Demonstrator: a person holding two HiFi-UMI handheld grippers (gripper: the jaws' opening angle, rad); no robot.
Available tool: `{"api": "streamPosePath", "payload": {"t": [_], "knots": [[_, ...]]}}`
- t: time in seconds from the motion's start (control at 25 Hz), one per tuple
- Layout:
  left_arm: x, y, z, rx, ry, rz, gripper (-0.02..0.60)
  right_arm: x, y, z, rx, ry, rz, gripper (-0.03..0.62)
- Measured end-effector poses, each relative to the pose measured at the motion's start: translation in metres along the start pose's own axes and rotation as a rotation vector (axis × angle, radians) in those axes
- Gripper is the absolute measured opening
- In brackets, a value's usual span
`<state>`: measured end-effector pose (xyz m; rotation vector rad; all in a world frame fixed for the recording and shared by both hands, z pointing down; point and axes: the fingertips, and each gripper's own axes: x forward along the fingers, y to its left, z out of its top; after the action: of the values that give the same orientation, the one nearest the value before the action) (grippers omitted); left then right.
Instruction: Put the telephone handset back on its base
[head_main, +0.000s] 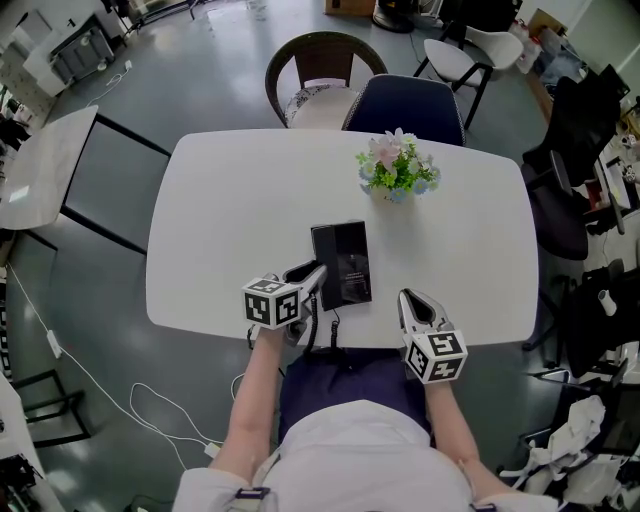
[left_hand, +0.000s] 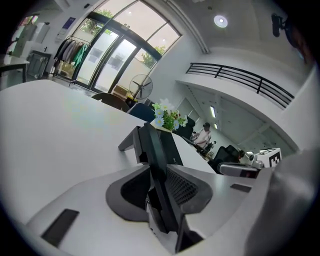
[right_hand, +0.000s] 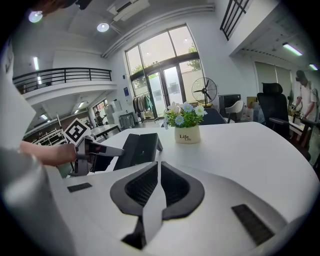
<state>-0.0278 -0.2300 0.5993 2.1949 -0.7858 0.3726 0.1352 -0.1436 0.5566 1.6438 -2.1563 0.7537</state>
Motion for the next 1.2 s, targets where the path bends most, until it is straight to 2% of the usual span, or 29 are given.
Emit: {"api": "streamPosePath", "payload": {"t": [0.12, 0.36, 0.68, 1.04, 1.2], "knots": [[-0.002, 0.001, 0.002, -0.05, -0.005, -0.048, 0.094, 0.001, 0.0, 0.0, -0.001, 0.005, 0.002, 0.043], [-0.009, 0.003, 0.005, -0.183, -0.118, -0.138, 0.075, 0.004, -0.002, -0.001, -0.002, 0.011, 0.005, 0.043], [-0.012, -0.005, 0.01, -0.268, -0.194, -0.246, 0.072, 0.004, -0.003, 0.002, -0.003, 0.018, 0.005, 0.043], [-0.004, 0.003, 0.003, -0.302, -0.198, -0.248, 0.074, 0.006, -0.006, 0.0, -0.005, 0.026, -0.007, 0.043], [-0.002, 0.007, 0.002, -0.233, -0.169, -0.176, 0.077, 0.007, -0.004, 0.0, -0.01, 0.028, -0.003, 0.043]]}}
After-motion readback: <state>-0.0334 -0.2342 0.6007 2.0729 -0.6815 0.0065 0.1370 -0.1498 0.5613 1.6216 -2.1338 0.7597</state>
